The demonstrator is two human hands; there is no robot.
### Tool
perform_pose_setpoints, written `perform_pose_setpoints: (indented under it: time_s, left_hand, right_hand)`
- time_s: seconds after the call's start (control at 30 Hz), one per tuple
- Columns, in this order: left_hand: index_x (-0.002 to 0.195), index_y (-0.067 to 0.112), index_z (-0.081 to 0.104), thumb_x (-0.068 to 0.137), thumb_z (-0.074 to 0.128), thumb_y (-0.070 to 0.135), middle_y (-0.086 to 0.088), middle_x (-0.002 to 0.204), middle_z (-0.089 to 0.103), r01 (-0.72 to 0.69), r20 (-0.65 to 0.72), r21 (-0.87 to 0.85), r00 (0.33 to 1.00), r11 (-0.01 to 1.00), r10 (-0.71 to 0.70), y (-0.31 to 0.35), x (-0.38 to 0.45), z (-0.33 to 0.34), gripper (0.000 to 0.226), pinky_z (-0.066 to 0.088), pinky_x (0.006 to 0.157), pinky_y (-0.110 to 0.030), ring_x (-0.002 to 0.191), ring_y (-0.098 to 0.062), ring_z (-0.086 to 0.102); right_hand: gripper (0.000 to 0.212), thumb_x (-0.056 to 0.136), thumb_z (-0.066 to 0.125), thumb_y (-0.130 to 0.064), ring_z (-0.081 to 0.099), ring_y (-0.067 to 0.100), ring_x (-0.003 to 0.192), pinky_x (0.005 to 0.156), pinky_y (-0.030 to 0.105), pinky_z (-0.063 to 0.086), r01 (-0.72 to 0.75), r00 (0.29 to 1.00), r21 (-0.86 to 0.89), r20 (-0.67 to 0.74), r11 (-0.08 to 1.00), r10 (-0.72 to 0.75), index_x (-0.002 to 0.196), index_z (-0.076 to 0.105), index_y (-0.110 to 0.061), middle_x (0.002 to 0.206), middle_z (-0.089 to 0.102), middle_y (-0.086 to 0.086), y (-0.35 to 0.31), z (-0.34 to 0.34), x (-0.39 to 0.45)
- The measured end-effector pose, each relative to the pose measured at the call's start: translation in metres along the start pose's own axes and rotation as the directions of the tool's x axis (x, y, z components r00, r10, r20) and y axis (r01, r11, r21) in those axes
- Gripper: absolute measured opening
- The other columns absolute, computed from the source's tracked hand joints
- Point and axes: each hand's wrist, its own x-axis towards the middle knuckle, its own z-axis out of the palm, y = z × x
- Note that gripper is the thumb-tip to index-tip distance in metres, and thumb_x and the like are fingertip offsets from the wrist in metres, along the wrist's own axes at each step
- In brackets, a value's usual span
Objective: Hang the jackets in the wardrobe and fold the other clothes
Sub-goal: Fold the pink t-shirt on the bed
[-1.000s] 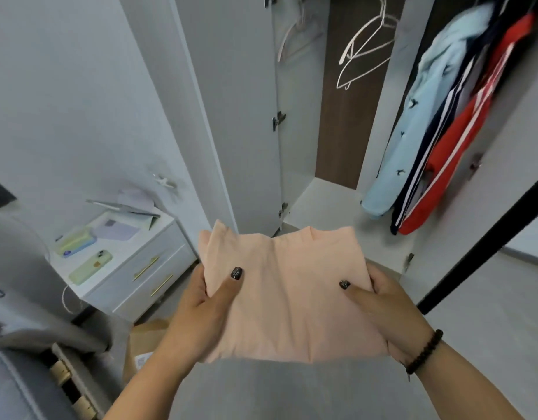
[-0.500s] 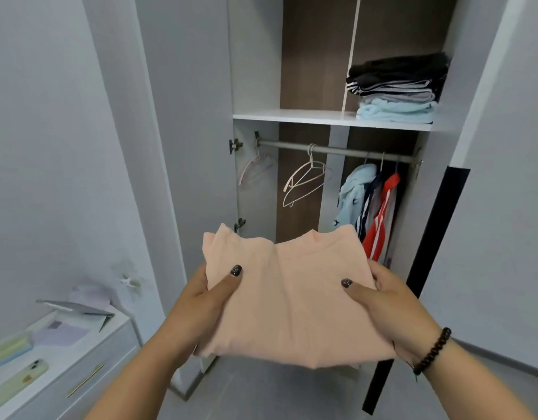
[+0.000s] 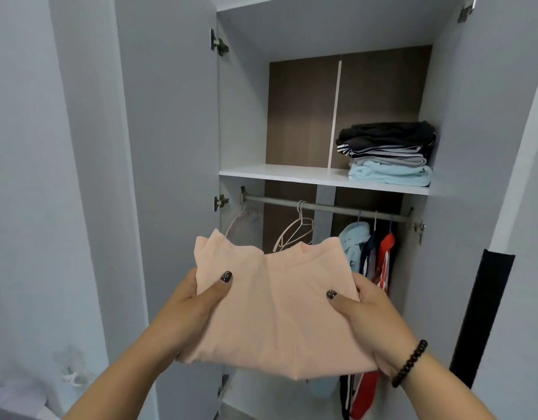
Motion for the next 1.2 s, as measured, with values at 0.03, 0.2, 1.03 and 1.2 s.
perform_pose_setpoints:
  time_s: [0.03, 0.2, 1.03, 1.2]
  left_hand:
    - [0.117, 0.037, 0.058, 0.088, 0.062, 0.048, 0.018, 0.103, 0.072, -0.012, 0.017, 0.002, 1.0, 1.0, 0.012, 0.001, 0.018, -0.004, 0.031, 0.051, 0.075, -0.028, 0.09, -0.005, 0.07]
    - [0.119, 0.034, 0.058, 0.092, 0.056, 0.046, 0.014, 0.105, 0.073, -0.071, 0.09, -0.036, 0.993, 0.997, 0.074, 0.013, 0.113, -0.019, 0.03, 0.052, 0.078, -0.032, 0.093, -0.008, 0.071]
    - [0.098, 0.045, 0.067, 0.097, 0.053, 0.037, 0.014, 0.093, 0.074, -0.363, 0.108, -0.077, 0.923, 0.928, 0.37, 0.086, 0.496, 0.113, 0.016, 0.05, 0.069, -0.033, 0.086, -0.012, 0.071]
    - [0.09, 0.051, 0.067, 0.097, 0.054, 0.032, 0.019, 0.089, 0.073, -0.45, 0.114, -0.073, 0.883, 0.89, 0.456, 0.127, 0.562, 0.155, 0.024, 0.047, 0.066, -0.03, 0.085, -0.009, 0.069]
  right_hand:
    - [0.024, 0.092, 0.057, -0.005, 0.07, 0.005, 0.072, 0.052, 0.015, 0.05, 0.006, 1.0, 0.0, -0.005, 1.0, -0.006, 0.101, 0.064, -0.025, 0.086, 0.074, -0.013, -0.004, 0.004, 0.015]
    - [0.024, 0.092, 0.058, -0.009, 0.068, 0.018, 0.091, 0.076, 0.035, 0.056, 0.065, 0.994, -0.078, -0.077, 0.995, -0.071, 0.107, 0.063, -0.027, 0.1, 0.072, -0.004, -0.029, 0.023, 0.098]
    - [0.018, 0.092, 0.057, -0.004, 0.07, 0.02, 0.083, 0.068, 0.033, 0.056, 0.291, 0.905, -0.056, -0.307, 0.955, -0.294, 0.099, 0.067, -0.017, 0.094, 0.074, 0.003, -0.072, -0.069, 0.423]
    - [0.017, 0.089, 0.058, -0.004, 0.069, 0.019, 0.077, 0.061, 0.03, 0.054, 0.339, 0.873, -0.097, -0.339, 0.936, -0.351, 0.098, 0.068, -0.015, 0.09, 0.075, 0.003, -0.103, -0.111, 0.473]
